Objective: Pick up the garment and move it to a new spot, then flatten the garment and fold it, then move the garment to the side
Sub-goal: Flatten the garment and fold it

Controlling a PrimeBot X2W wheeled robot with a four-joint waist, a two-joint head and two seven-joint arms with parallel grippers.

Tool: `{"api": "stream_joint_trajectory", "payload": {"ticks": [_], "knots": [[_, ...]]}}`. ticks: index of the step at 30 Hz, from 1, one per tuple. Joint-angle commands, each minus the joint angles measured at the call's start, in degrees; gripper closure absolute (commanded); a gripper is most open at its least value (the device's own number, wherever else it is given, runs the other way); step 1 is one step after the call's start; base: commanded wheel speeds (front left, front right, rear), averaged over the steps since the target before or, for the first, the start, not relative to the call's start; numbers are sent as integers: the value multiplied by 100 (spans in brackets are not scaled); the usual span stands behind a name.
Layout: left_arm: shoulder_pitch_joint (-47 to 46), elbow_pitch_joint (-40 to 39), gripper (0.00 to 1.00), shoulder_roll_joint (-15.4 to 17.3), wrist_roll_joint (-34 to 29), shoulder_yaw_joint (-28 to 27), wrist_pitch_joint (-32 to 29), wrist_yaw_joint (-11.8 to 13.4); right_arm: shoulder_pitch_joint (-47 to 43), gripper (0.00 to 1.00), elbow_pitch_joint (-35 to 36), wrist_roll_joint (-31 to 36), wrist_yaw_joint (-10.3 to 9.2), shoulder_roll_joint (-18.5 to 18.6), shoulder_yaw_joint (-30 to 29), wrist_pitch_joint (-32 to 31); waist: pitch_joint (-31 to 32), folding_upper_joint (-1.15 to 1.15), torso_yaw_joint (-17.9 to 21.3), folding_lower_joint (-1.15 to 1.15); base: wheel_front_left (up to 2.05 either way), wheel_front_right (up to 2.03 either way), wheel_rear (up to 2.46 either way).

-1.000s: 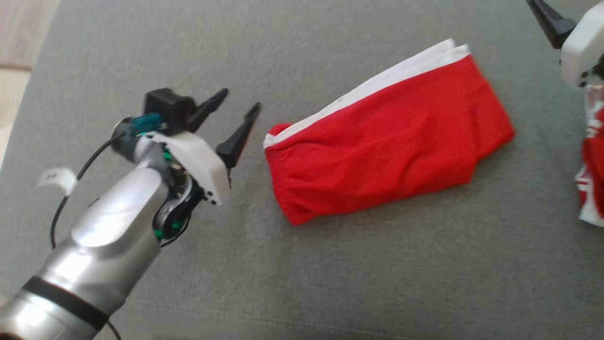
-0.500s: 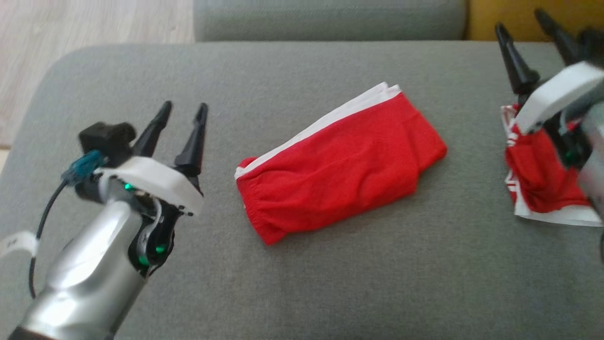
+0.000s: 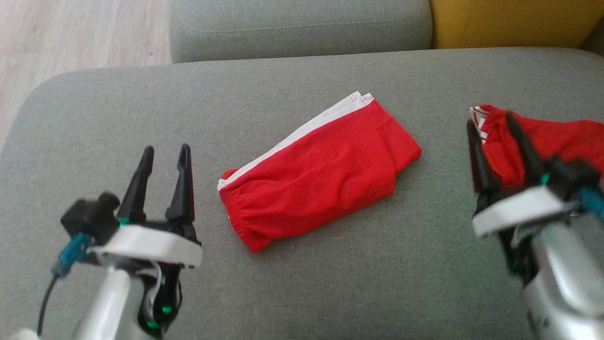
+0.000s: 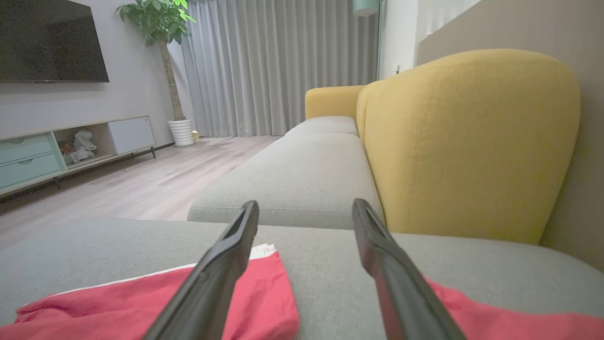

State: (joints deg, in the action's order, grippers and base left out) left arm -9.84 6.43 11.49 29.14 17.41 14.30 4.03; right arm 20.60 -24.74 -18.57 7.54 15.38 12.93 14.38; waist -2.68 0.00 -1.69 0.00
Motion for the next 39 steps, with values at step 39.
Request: {"api": "stream_joint_trajectory", "payload": {"ticks": [39], "knots": [[221,15,0,-860,-972,-631,70,-849,-239,0,-7,-1667,-5,-1249,-1550,-2180,-831,0,-911,0,0,0,0]]}}
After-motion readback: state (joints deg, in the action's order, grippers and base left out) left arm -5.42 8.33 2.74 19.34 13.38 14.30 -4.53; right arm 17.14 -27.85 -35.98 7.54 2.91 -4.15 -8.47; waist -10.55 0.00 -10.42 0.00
